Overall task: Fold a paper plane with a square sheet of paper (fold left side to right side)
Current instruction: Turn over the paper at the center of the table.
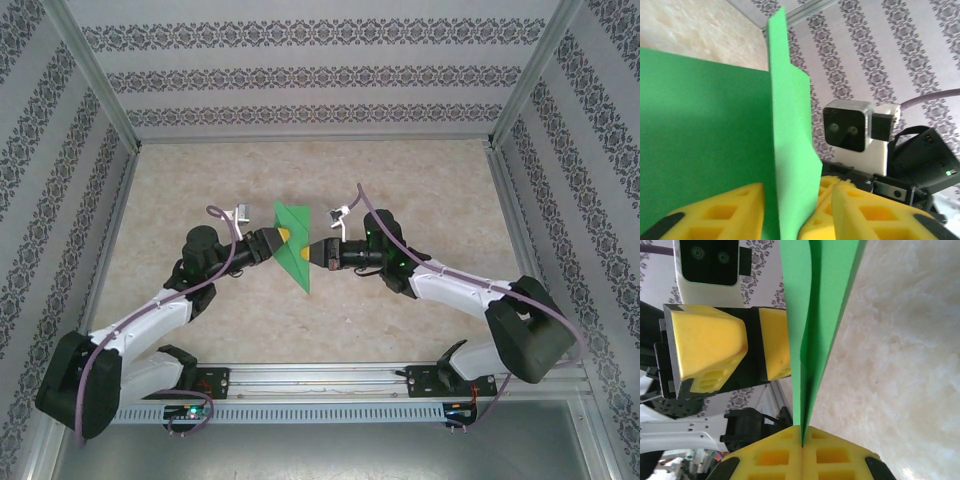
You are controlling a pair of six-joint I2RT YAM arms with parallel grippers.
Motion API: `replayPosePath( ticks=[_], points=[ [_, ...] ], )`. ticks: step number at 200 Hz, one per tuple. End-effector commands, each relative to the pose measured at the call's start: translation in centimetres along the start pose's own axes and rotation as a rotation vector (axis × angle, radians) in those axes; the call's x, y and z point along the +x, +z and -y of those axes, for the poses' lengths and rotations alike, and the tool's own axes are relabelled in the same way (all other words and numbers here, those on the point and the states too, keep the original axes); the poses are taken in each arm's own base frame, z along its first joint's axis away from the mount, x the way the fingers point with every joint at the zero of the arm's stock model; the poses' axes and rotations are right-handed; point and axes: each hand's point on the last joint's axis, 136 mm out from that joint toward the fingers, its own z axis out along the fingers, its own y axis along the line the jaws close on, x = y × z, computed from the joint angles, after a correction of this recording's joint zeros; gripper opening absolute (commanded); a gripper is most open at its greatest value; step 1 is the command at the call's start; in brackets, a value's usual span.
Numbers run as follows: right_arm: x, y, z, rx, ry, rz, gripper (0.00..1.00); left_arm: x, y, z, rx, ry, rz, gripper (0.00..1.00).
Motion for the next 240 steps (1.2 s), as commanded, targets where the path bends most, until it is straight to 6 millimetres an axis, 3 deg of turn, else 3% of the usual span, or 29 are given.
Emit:
replayPosePath(
  ticks=[1, 45, 73, 115, 136, 184, 214, 240],
  points=[
    [-0.7, -1.0, -0.2, 0.085, -0.092, 0.014, 0.01, -0.2, -1.8, -1.8, -0.112, 0.053, 0.019, 0.43],
    [0.5, -3.7, 3.4, 0.518, -0.273, -0.056, 0.0, -1.2, -5.9, -2.4, -0.312, 0.157, 0.071, 0.5],
    [0.0, -6.5, 6.1, 0.915, -0.424, -0.095, 0.0, -2.0, -8.6, -3.2, -0.46, 0.209, 0.128, 0.52],
    [-0.9, -7.9, 8.1, 1.324, -0.595, -0.173, 0.0, -2.6, -11.7, -4.8, -0.629, 0.218, 0.21, 0.53],
    [-0.9, -7.1, 9.1, 1.453, -0.683, -0.221, 0.0, -2.6, -12.9, -5.4, -0.689, 0.224, 0.23, 0.53],
    [1.4, -3.5, 13.8, 1.648, -0.779, -0.397, 0.02, -2.5, -13.4, -5.6, -0.708, 0.229, 0.234, 0.54],
    [3.6, -1.6, 15.9, 1.632, -0.749, -0.487, 0.15, -2.4, -13.4, -5.7, -0.71, 0.226, 0.23, 0.54],
    [5.1, -0.4, 16.0, 1.541, -0.674, -0.499, 0.31, -2.2, -13.3, -6.0, -0.71, 0.219, 0.225, 0.55]
  ],
)
